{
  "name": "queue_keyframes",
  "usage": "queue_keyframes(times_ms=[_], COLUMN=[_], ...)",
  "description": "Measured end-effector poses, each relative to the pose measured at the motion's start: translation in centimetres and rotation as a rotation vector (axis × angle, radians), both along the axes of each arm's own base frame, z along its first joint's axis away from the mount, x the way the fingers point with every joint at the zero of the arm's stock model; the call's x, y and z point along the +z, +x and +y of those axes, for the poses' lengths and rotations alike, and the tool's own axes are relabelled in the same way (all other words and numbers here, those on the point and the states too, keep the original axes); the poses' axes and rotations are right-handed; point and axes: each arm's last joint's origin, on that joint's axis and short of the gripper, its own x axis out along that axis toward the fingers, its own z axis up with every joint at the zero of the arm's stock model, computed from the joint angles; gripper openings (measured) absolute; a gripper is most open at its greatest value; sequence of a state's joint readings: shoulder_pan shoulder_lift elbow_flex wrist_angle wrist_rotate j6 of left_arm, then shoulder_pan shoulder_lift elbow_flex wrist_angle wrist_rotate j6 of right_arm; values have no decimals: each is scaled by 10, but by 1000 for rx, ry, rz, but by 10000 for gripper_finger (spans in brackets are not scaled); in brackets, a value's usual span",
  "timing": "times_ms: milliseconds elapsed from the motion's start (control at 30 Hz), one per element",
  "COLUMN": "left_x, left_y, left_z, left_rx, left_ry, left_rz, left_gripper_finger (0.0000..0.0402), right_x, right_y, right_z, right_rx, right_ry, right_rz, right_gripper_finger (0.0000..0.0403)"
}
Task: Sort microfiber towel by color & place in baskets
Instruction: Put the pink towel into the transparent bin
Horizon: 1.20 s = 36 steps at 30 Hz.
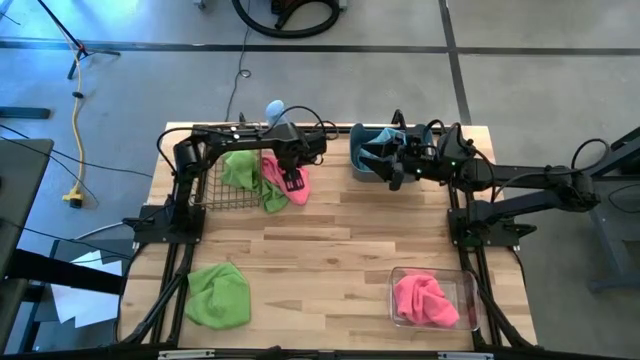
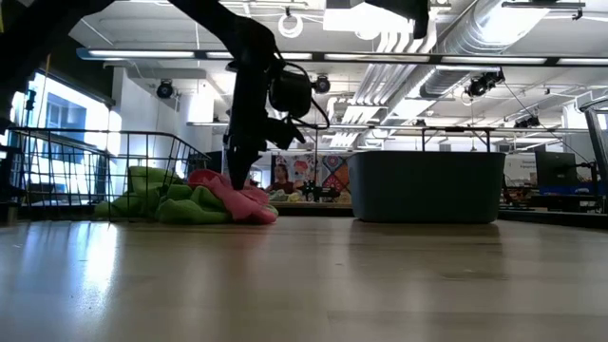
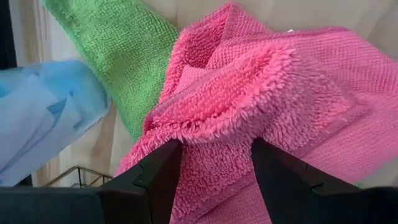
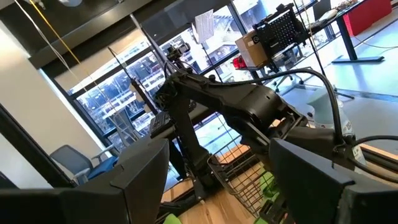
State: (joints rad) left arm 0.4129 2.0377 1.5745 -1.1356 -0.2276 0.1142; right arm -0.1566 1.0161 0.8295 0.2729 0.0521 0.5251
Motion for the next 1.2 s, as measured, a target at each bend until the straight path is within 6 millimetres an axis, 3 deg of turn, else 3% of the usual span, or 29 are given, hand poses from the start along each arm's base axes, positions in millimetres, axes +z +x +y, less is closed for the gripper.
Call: queue_keyframes(times_ms=[133, 333, 600, 733, 833, 1200], left_x=[-1, -1, 10, 38, 70, 188], left_y=[-1, -1, -5, -12, -23, -87], left_z=[-1, -1, -2, -6, -12, -53], left_rx=[-16, -37, -35, -27, -26, -68], left_ry=[-10, -12, -17, 16, 54, 229], left_rz=[21, 24, 1, -74, -164, -589], left_gripper_finger=[149, 19, 1, 1, 1, 0], right_x=[0, 0, 0, 0, 0, 0], right_y=[0, 0, 0, 0, 0, 0], right_z=[0, 0, 0, 0, 0, 0], right_rx=[0, 1, 2, 2, 2, -1], right_ry=[0, 18, 28, 27, 24, -9], right_rz=[0, -4, -5, -5, -4, 3], right_gripper_finger=[272, 272, 272, 272, 272, 272])
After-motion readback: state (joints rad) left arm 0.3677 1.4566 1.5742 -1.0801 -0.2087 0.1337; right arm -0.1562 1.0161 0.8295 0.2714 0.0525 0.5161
